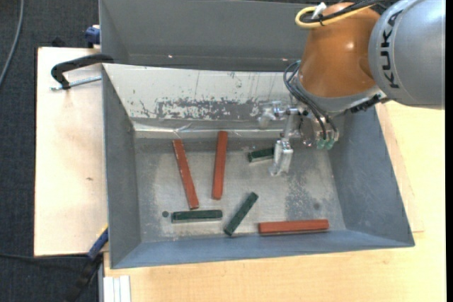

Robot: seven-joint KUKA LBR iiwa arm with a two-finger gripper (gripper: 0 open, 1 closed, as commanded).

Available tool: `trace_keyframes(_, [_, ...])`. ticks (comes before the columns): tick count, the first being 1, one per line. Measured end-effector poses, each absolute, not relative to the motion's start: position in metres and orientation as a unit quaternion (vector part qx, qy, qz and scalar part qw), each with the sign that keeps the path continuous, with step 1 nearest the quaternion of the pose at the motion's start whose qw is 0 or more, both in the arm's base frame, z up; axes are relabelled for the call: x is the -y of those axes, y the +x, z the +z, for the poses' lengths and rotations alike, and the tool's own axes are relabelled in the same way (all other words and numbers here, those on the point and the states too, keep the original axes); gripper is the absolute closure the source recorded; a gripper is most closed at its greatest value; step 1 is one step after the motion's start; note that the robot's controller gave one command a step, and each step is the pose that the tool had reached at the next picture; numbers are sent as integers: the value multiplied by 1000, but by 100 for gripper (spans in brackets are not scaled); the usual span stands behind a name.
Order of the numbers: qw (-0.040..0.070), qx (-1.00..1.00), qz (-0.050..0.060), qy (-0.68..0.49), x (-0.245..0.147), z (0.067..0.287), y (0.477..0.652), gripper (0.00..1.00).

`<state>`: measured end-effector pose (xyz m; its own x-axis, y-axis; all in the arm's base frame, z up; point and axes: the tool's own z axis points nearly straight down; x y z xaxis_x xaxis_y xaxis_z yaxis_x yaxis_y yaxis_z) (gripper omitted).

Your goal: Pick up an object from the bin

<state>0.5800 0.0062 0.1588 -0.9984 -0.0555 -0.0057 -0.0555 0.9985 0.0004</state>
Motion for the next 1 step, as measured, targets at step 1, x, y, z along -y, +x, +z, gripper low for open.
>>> trace_keyframes(1, [1,-999,0,-35,19,152,573,0])
